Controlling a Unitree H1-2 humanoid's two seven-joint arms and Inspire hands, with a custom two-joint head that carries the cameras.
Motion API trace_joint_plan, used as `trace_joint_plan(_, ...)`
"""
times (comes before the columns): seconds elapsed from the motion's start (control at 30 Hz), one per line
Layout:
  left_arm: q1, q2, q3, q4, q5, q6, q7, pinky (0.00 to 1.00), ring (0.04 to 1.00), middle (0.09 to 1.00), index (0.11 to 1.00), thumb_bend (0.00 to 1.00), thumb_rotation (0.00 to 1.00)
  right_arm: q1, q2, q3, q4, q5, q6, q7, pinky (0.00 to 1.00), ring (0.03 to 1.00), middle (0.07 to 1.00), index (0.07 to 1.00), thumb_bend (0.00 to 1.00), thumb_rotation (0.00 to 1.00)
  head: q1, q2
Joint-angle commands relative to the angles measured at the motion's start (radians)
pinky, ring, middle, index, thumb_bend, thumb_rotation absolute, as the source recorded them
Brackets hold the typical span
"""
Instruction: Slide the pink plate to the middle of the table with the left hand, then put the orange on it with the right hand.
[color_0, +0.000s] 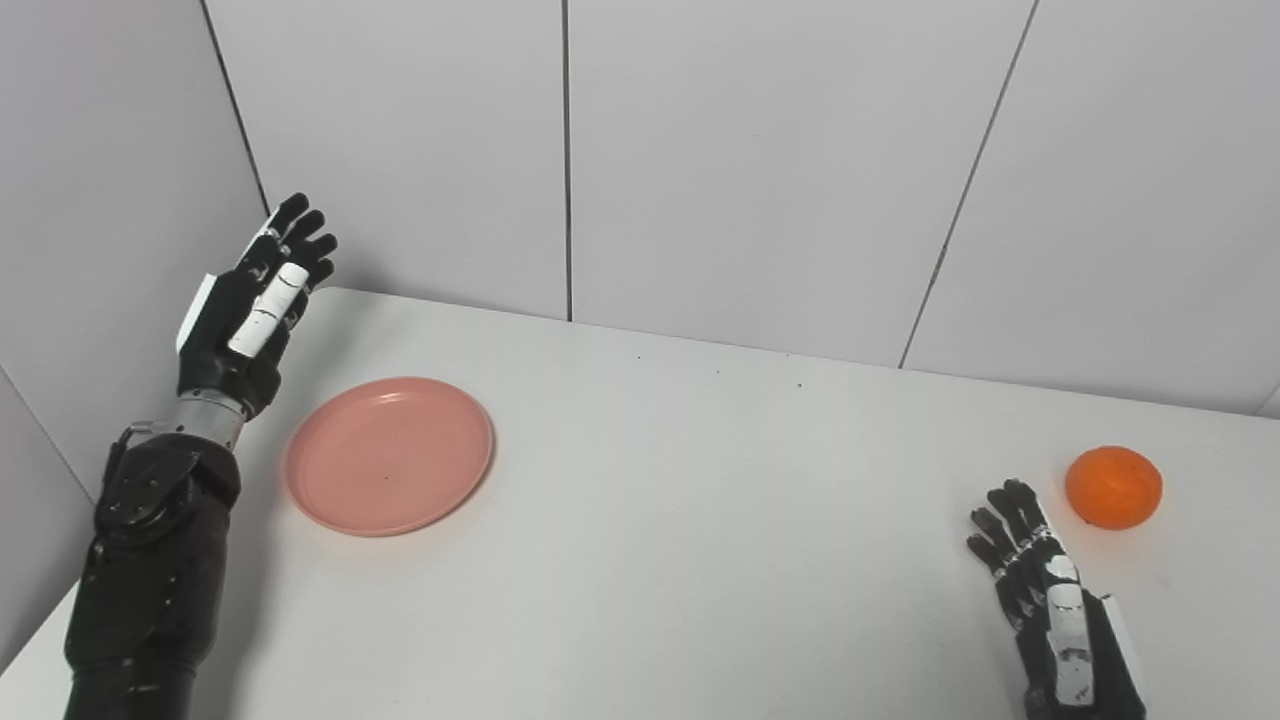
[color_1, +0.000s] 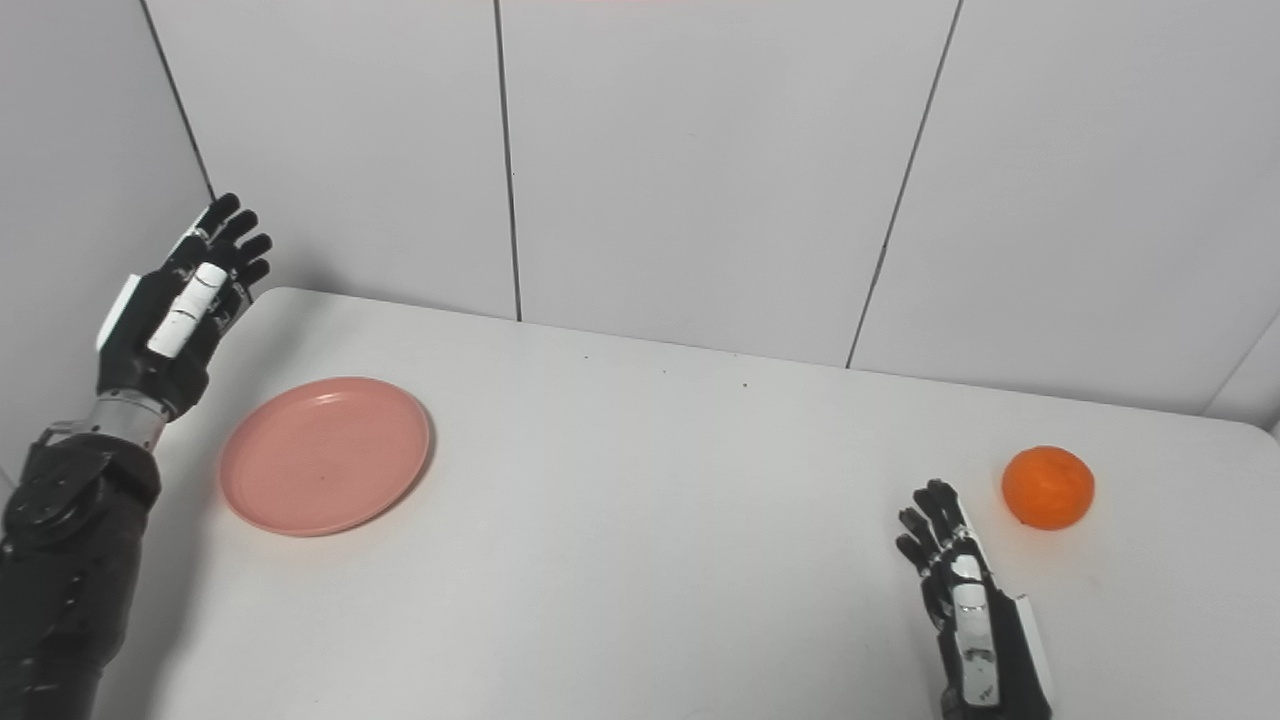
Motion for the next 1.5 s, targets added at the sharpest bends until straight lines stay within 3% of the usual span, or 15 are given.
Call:
trace_joint_plan(0.0,-0.046,0.025,0.009,-0.005,0.010,-0.038,0.013,0.94,0.945,0.971,0.934,0.88,0.58,0.072,0.041,0.017,0.074,0.014,-0.028,0.005,0.92,0.927,0.945,0.944,0.67,1.00,0.004,0.002)
trace_joint_plan(0.1,-0.052,0.019,0.008,0.028,0.013,-0.027,0.034,0.93,0.935,0.949,0.916,0.82,0.55,0.072,0.039,0.015,0.072,0.019,-0.025,0.007,0.92,0.924,0.942,0.944,0.67,1.00,0.007,0.003)
trace_joint_plan(0.2,-0.061,0.022,0.004,0.101,0.024,-0.057,0.037,0.94,0.927,0.946,0.905,0.80,0.55,0.071,0.036,0.013,0.076,0.024,-0.028,0.012,0.92,0.922,0.942,0.945,0.67,1.00,0.008,0.004)
trace_joint_plan(0.4,-0.088,0.027,0.025,0.265,-0.001,-0.103,0.020,0.89,0.864,0.892,0.853,0.92,0.48,0.072,0.036,0.015,0.072,0.020,-0.022,0.007,0.91,0.910,0.932,0.944,0.69,1.00,0.001,0.007)
trace_joint_plan(0.73,-0.134,0.058,0.029,0.467,-0.008,-0.192,-0.039,0.91,0.860,0.898,0.857,0.93,0.48,0.070,0.042,0.016,0.076,0.019,-0.032,0.006,0.90,0.899,0.922,0.944,0.67,1.00,-0.004,0.010)
trace_joint_plan(1.03,-0.137,0.061,0.022,0.476,-0.009,-0.187,-0.051,0.96,0.861,0.893,0.874,0.93,0.49,0.069,0.042,0.018,0.081,0.021,-0.035,0.010,0.89,0.894,0.919,0.946,0.68,1.00,-0.007,0.011)
trace_joint_plan(1.27,-0.118,0.055,0.011,0.445,-0.003,-0.188,-0.045,0.90,0.862,0.875,0.856,0.96,0.51,0.069,0.043,0.018,0.077,0.020,-0.033,0.008,0.88,0.882,0.913,0.946,0.68,1.00,-0.010,0.015)
trace_joint_plan(1.47,-0.086,0.042,0.006,0.347,-0.007,-0.124,-0.030,0.89,0.858,0.880,0.854,0.94,0.52,0.068,0.044,0.020,0.075,0.011,-0.029,0.002,0.87,0.877,0.910,0.949,0.68,1.00,-0.013,0.017)
